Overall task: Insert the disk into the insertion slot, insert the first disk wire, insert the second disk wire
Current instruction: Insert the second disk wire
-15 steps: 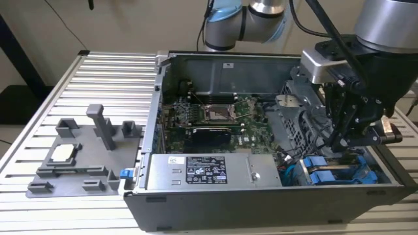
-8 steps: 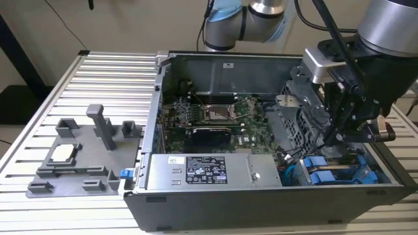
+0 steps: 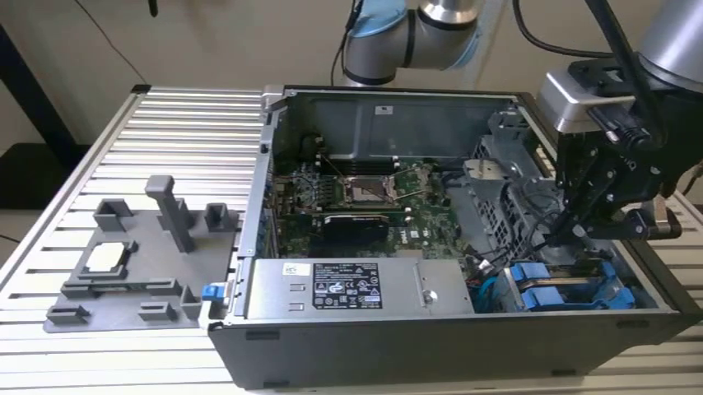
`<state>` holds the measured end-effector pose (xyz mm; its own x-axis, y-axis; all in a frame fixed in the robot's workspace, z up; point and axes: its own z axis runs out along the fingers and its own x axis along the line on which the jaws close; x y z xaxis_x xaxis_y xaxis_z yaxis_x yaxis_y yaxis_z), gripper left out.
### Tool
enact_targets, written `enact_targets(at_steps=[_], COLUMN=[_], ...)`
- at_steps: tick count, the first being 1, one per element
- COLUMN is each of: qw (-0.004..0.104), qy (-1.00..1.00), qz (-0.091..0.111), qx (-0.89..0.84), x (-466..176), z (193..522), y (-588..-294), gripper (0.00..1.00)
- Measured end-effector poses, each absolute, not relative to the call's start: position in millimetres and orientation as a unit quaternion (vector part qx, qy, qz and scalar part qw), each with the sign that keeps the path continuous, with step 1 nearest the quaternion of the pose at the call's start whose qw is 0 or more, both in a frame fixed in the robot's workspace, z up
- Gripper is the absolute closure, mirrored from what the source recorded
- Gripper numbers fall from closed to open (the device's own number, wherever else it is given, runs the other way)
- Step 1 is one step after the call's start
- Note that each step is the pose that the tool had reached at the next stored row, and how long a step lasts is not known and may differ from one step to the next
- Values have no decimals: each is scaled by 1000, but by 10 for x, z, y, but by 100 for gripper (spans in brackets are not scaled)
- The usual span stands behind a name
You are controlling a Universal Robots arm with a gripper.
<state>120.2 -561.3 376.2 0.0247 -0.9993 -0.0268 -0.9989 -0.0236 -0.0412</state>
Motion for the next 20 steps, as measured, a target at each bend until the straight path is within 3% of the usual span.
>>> enact_targets(at_steps=[5,8,15,20], qw=[7,4,21,24], qy=[699,699,698,698], qz=[12,16,34,36], qx=[-715,-715,-715,-715], x=[1343,1396,1407,1407], z=[3762,3759,3745,3745], y=[-5629,-5645,-5691,-5692], gripper=[84,84,84,84])
